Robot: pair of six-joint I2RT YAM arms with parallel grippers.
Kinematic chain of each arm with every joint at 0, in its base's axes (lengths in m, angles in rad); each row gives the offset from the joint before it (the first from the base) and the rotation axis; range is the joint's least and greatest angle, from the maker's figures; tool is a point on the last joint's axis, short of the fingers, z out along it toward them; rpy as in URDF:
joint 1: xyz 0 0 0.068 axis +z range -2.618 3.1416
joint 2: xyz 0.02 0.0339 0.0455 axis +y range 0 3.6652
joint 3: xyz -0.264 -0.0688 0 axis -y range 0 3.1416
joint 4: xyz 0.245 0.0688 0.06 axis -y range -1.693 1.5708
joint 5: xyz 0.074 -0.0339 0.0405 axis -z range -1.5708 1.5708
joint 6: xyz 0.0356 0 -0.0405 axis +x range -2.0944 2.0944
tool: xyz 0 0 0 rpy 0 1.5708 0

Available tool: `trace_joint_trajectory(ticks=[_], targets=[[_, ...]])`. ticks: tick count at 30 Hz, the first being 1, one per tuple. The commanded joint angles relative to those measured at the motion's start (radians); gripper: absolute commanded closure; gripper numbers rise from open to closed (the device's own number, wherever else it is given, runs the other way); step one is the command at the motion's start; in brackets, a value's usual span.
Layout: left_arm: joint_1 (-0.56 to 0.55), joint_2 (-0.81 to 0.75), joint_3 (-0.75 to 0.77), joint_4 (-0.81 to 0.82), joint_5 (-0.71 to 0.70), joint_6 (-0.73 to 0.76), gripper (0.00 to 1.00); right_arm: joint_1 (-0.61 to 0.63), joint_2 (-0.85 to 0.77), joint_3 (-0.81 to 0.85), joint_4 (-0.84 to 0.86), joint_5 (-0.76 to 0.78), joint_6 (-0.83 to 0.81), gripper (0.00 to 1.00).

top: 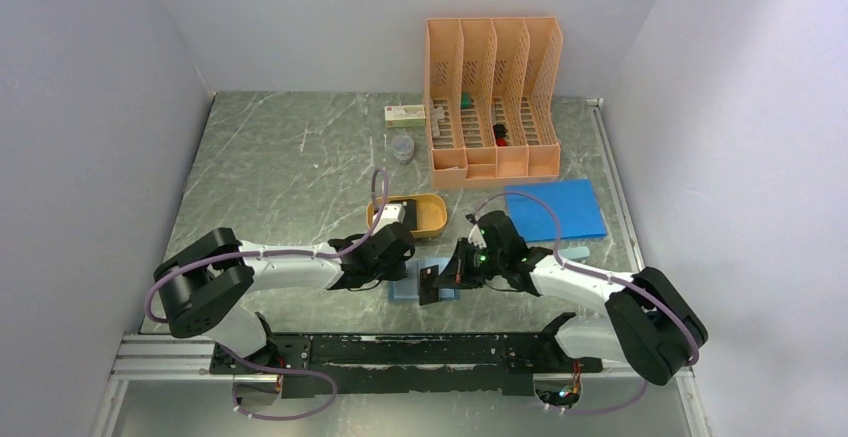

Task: Put the credit cards into the card holder
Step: Insert the credit card into the card holder.

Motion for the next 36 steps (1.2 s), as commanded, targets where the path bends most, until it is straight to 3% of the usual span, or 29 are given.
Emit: trace_joint_trajectory(ticks=[1, 36], targets=[[0.001, 0.009, -0.039, -0.081, 0.003, 0.0, 0.8, -0.014, 0.017, -0.019, 0.06, -0.028, 0.008, 1.0], [0.001, 0.001, -0.056, -0.072, 0.02, -0.012, 0.81, -0.038, 0.173, -0.053, 0.294, -0.058, 0.06, 1.0]])
